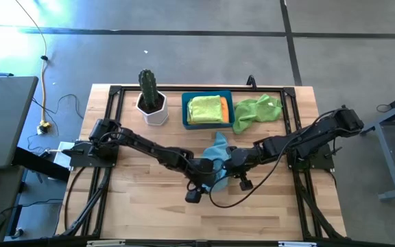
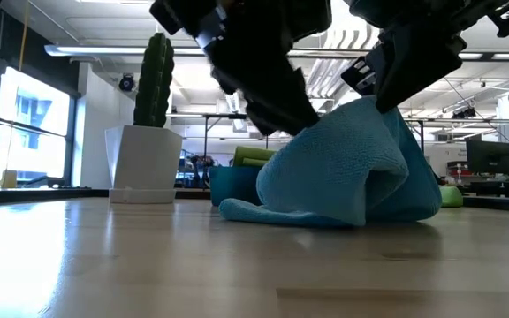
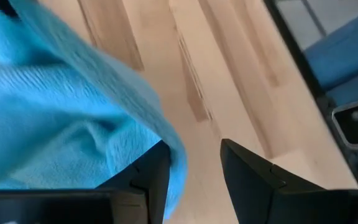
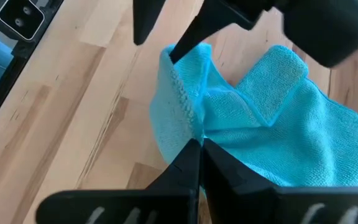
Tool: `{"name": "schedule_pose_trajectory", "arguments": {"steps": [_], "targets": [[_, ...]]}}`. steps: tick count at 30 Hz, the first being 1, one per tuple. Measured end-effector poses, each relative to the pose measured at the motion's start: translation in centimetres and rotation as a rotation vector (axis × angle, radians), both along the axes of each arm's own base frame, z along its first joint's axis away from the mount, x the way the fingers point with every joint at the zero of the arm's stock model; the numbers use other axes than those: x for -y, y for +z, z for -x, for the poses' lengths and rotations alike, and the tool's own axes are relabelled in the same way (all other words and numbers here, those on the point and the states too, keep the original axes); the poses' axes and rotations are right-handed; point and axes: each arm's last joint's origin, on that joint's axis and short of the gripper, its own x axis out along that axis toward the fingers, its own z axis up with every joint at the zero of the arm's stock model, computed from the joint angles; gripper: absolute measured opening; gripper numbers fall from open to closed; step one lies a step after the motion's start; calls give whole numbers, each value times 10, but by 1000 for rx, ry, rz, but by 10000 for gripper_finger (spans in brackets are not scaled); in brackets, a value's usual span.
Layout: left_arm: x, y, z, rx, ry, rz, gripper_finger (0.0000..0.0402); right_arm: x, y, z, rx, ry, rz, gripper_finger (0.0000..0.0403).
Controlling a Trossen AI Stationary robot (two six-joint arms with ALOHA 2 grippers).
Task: Fold microfiber towels
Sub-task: Fold the blue microfiber towel
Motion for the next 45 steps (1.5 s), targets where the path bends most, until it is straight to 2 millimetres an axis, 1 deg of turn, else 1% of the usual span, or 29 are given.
{"name": "schedule_pose_trajectory", "arguments": {"steps": [3, 8, 11, 14, 18, 20, 23, 25, 28, 31, 33, 35, 38, 40, 42, 45], "targets": [[2, -2, 3, -28, 12, -27, 133, 0, 0, 0, 2, -1, -1, 0], [-1, -4, 2, -36, 91, -76, 131, 0, 1, -1, 20, -2, -6, 0], [-2, -4, 2, -35, 104, -89, 118, 0, 2, -2, 25, -2, -7, 0], [-2, -4, 2, -34, 113, -101, 86, 0, 2, -2, 27, -2, -9, 0], [-2, -6, 4, -57, 117, -107, 23, 0, 1, -2, 13, -29, -31, 0], [-2, -7, 6, -91, 131, -89, 7, 0, 1, -1, 0, -33, -30, 0], [-2, -9, 9, -147, 164, -63, 11, 0, 0, 0, -5, -33, -28, 3], [0, -10, 13, -188, 179, -54, 7, 0, 0, 0, -6, -33, -28, 17], [4, -12, 19, -258, 205, -34, 3, 0, 0, 0, -6, -35, -26, 54], [10, -8, 25, -304, 219, -27, 4, 0, 0, 0, -12, -38, -20, 97], [14, -8, 31, -351, 225, -31, 2, 2, -3, 3, -44, -52, 6, 119], [17, -5, 35, -372, 230, -31, 2, 5, -7, 8, -111, -69, 55, 132], [21, 0, 44, -423, 233, -40, 2, 9, -13, 16, -182, -81, 162, 138], [24, 3, 44, -416, 225, -40, 2, 10, -14, 19, -195, -65, 248, 137], [26, 5, 51, -457, 219, -56, 2, 11, -15, 20, -190, -32, 323, 133], [29, 9, 53, -446, 225, -63, 2, 12, -15, 20, -182, 9, 365, 129]]}}
